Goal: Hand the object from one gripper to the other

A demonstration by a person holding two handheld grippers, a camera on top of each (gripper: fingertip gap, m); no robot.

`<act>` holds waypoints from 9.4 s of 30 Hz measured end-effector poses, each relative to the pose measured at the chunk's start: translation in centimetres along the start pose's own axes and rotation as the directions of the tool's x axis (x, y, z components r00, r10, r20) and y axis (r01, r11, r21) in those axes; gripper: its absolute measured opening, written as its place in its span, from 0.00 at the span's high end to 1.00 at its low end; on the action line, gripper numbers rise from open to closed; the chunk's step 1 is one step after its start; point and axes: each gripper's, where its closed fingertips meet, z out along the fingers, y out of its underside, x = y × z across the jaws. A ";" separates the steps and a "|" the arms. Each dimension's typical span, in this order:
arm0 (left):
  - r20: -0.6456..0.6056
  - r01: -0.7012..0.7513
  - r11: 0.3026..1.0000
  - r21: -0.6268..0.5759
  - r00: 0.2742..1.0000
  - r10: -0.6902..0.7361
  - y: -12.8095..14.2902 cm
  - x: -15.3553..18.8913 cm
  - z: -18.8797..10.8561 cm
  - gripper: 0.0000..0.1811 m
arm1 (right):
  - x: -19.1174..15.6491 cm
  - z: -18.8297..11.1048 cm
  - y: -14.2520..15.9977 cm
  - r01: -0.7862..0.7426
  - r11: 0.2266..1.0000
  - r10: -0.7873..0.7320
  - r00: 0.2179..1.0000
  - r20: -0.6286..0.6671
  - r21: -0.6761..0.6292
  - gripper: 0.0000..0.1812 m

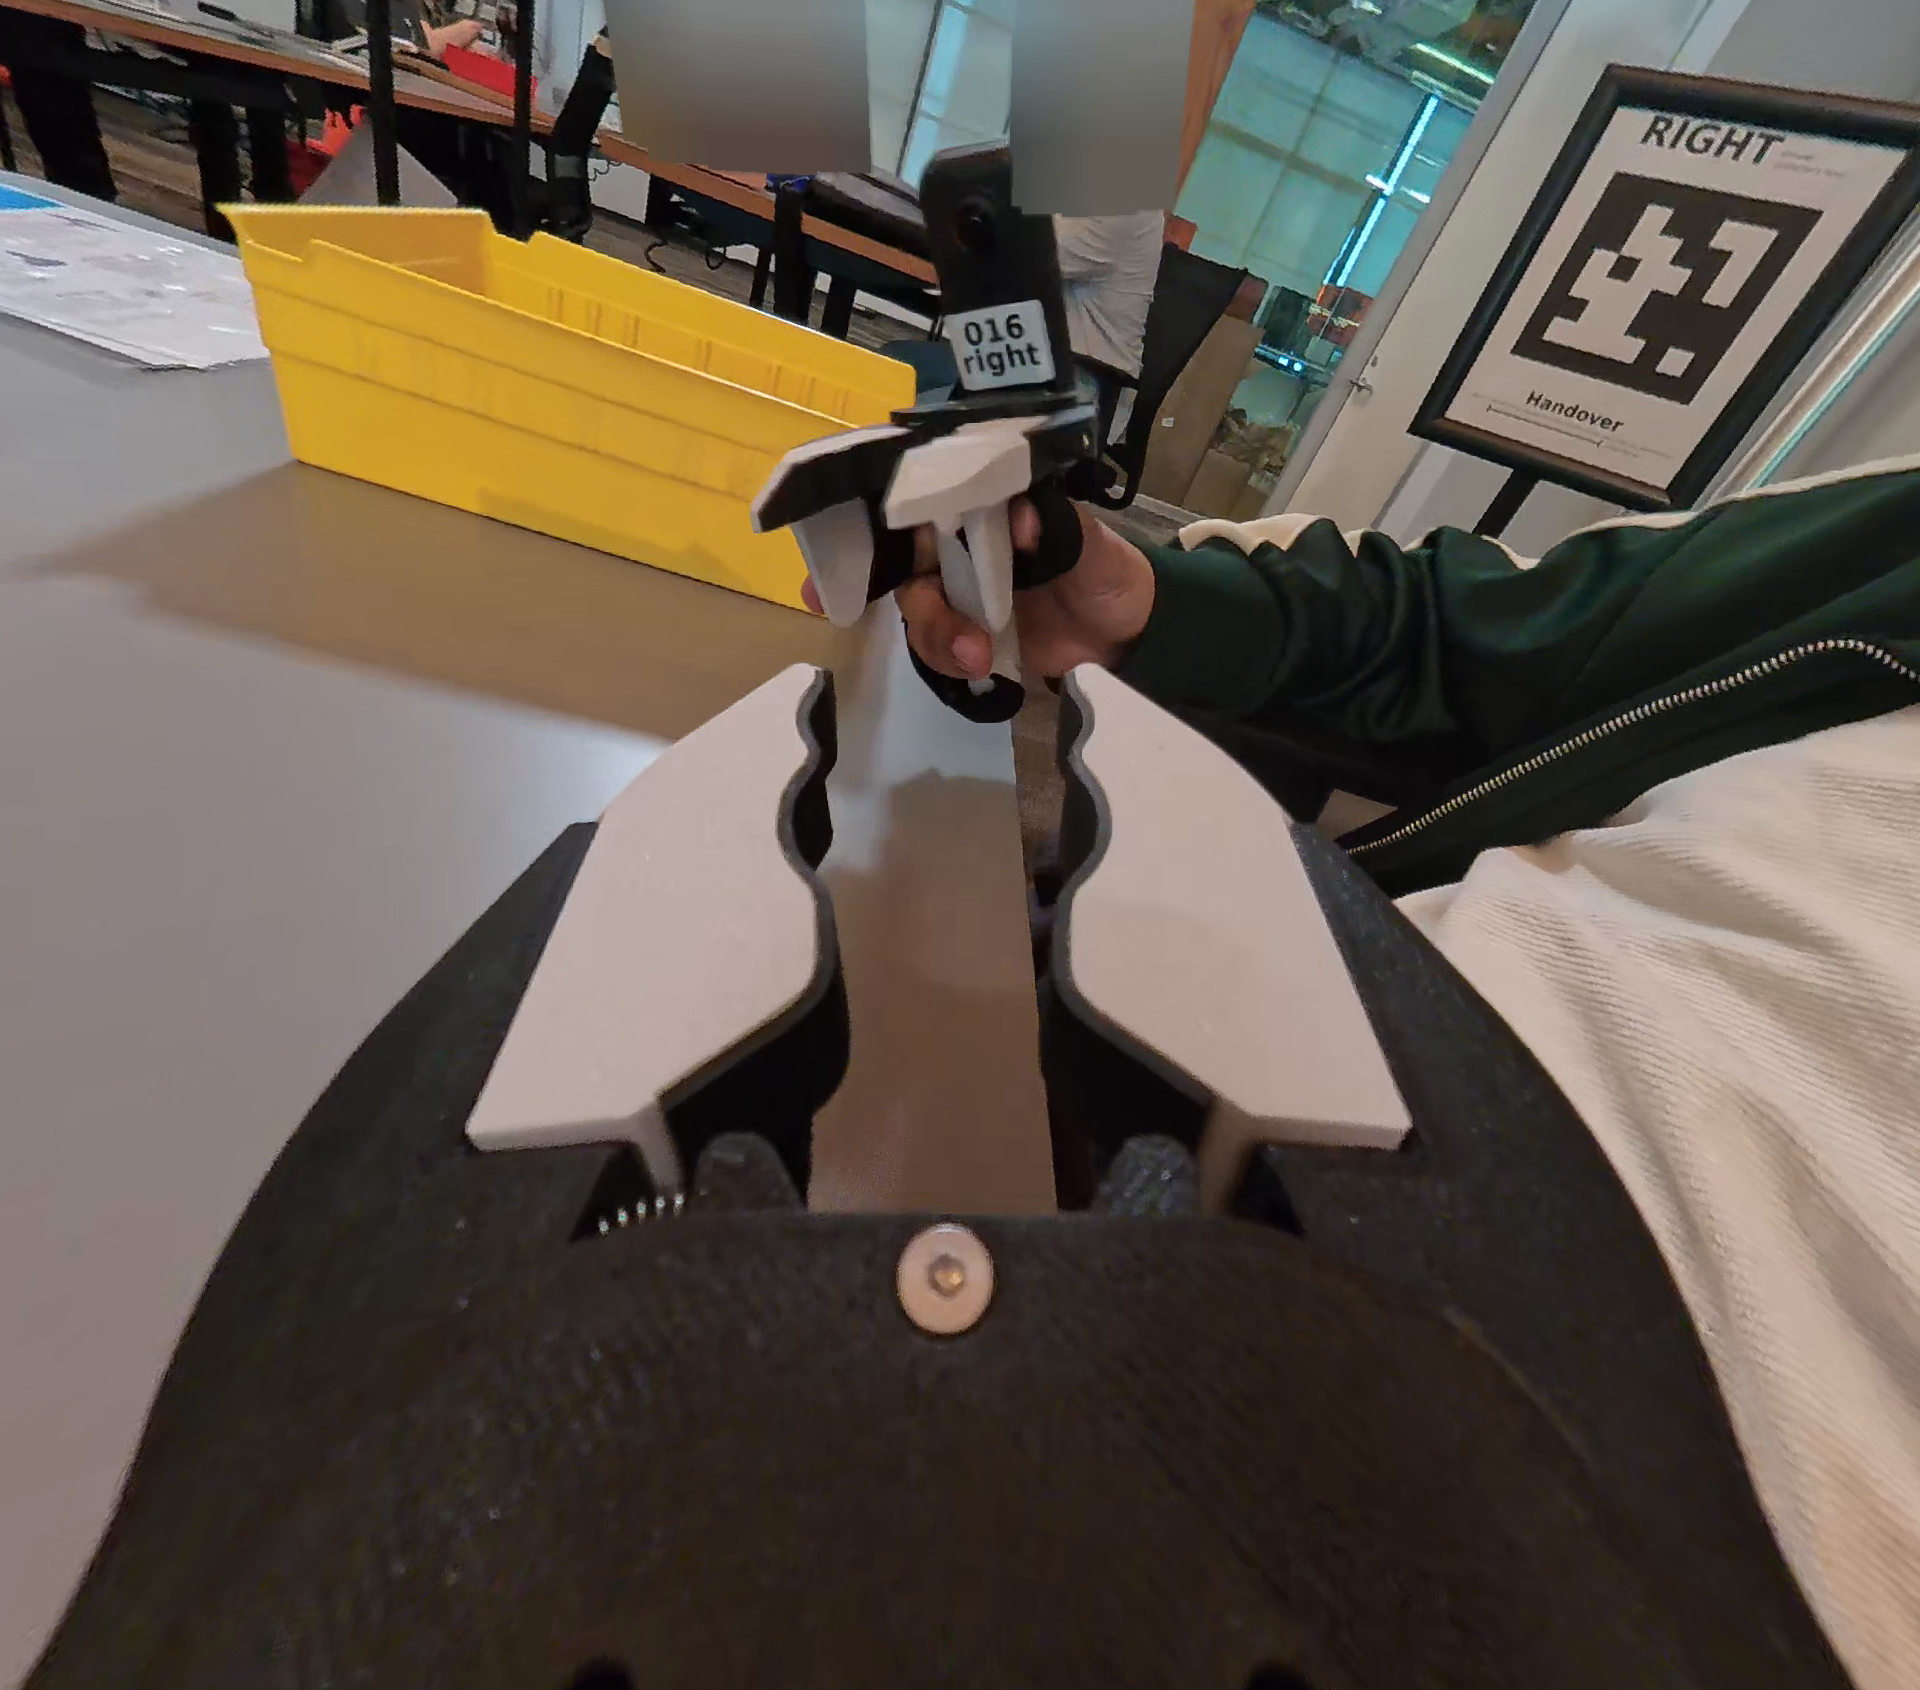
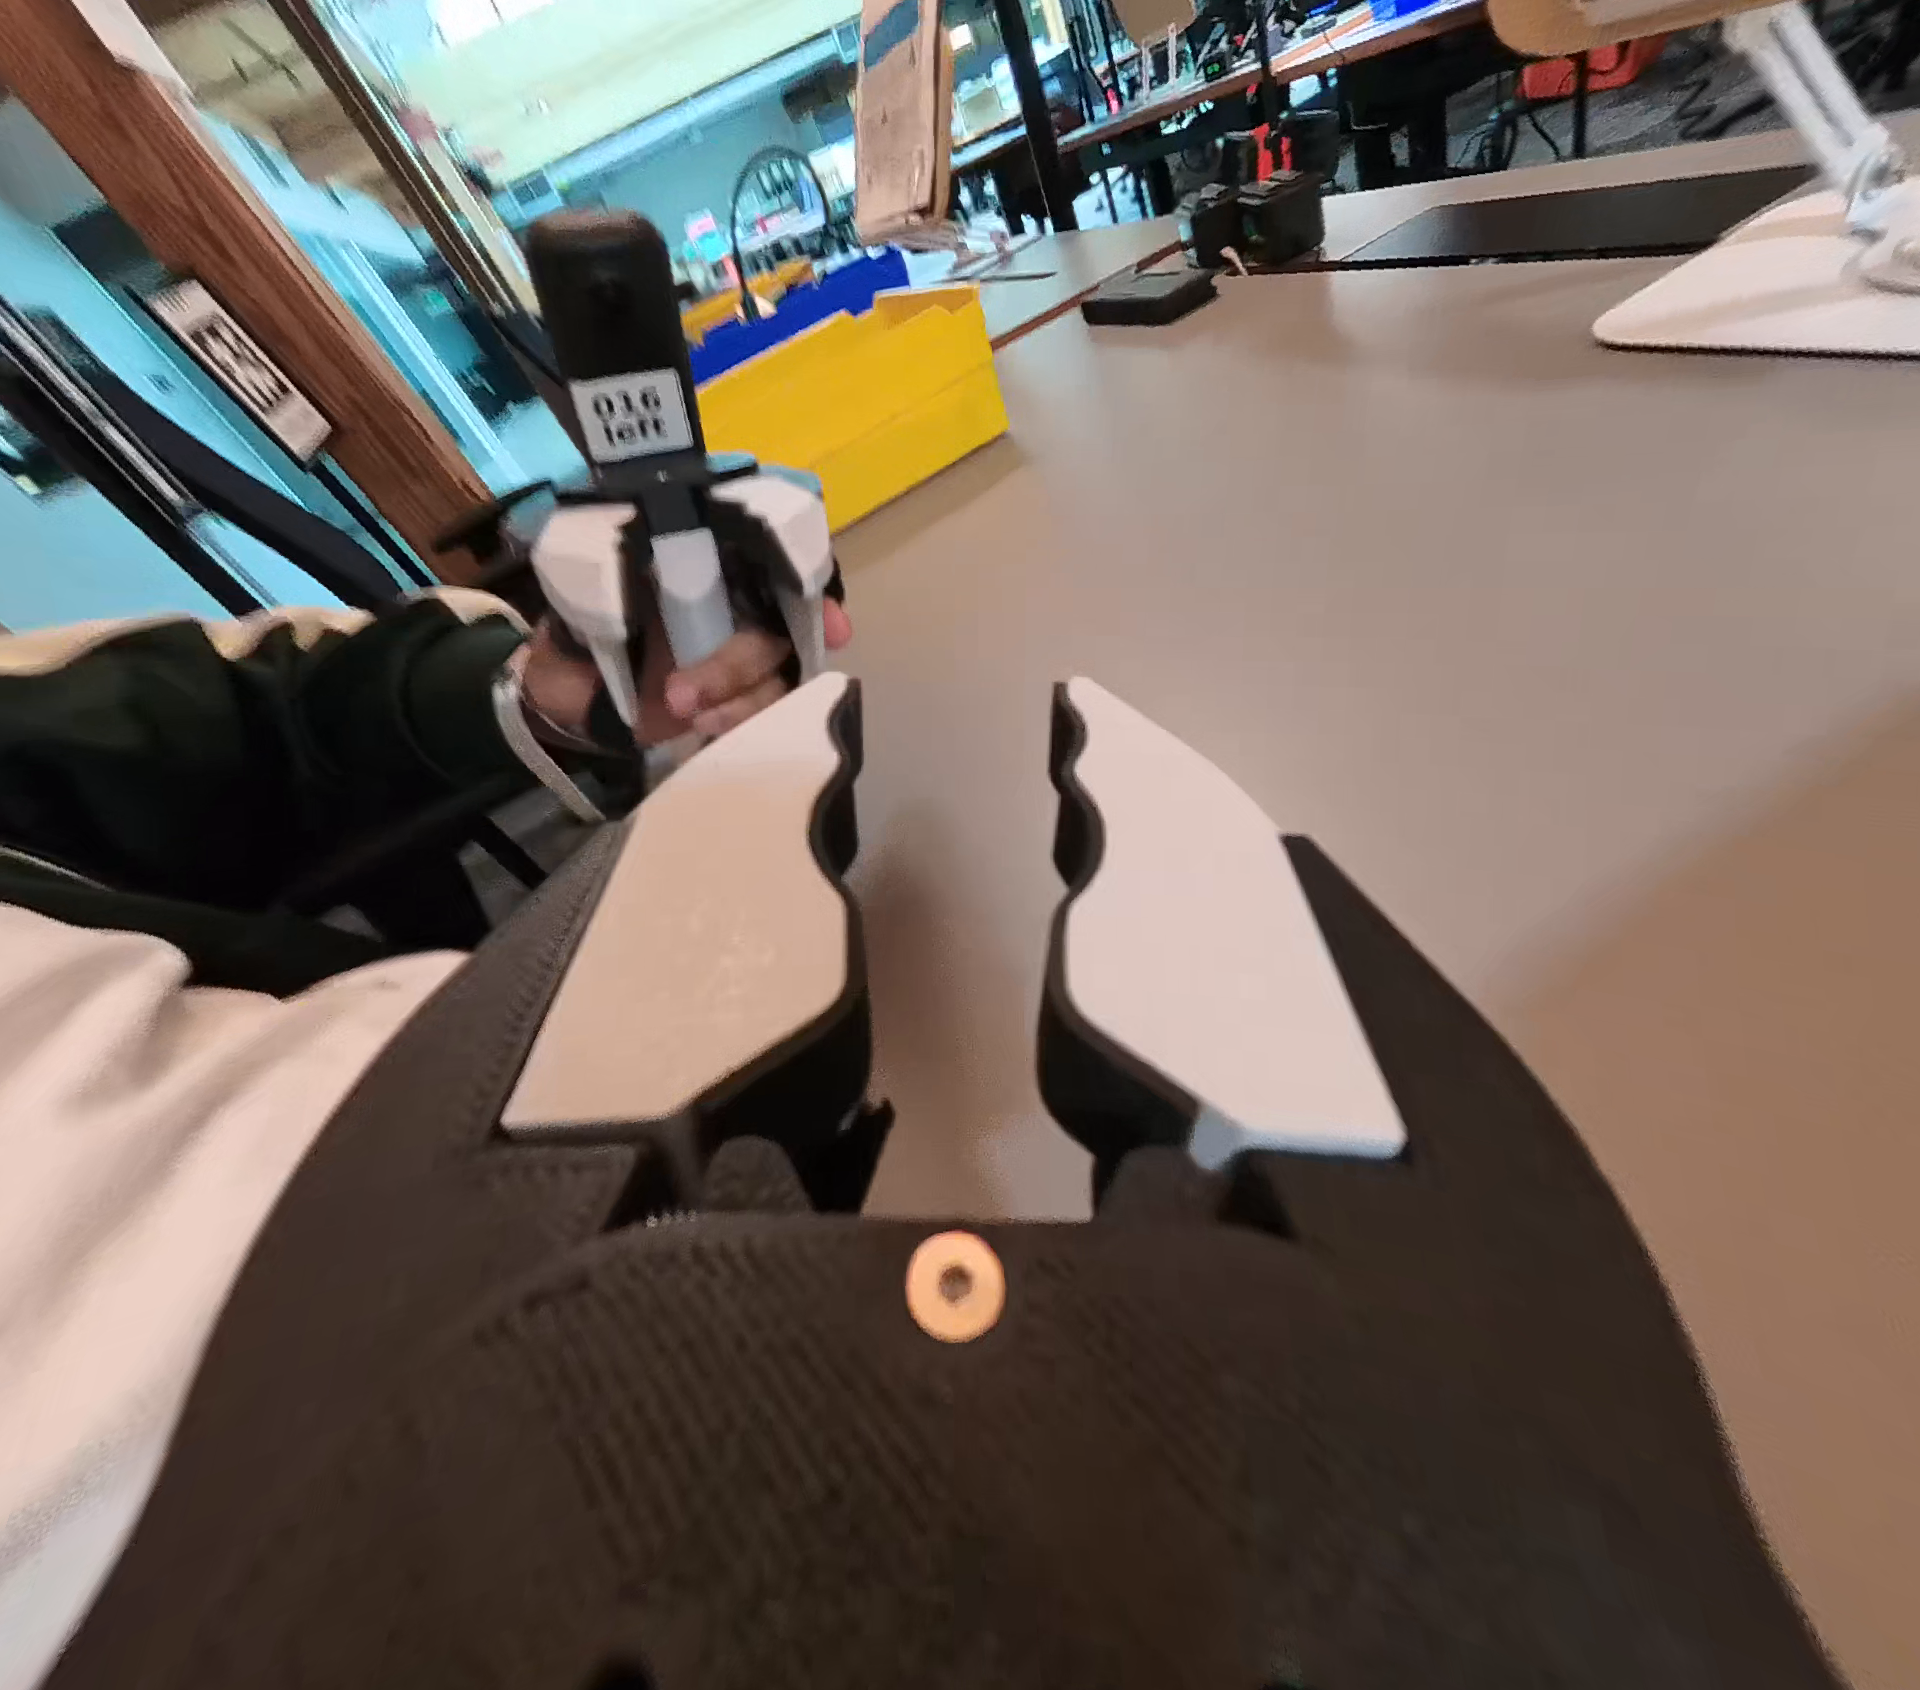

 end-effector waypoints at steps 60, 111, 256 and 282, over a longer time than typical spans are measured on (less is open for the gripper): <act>0.803 0.029 0.985 -0.171 0.583 0.122 -17.4 -12.3 -32.8 0.97 | -2.5 4.8 1.0 0.276 0.958 -0.274 0.961 0.034 -0.081 0.86; -0.201 -0.052 0.993 -0.109 0.979 0.029 2.0 2.5 2.1 0.75 | -8.8 1.1 -3.5 0.072 0.974 -0.142 0.933 0.330 0.215 0.98; -0.107 -0.174 0.985 -0.007 0.979 0.172 -1.5 0.7 -0.7 0.94 | -4.9 4.0 0.1 0.017 0.993 -0.037 0.984 0.172 0.115 0.53; -0.089 -0.091 0.995 0.039 0.992 0.095 -1.9 1.3 0.3 0.95 | -7.4 5.7 3.5 0.422 0.902 -0.408 0.903 0.136 -0.090 0.91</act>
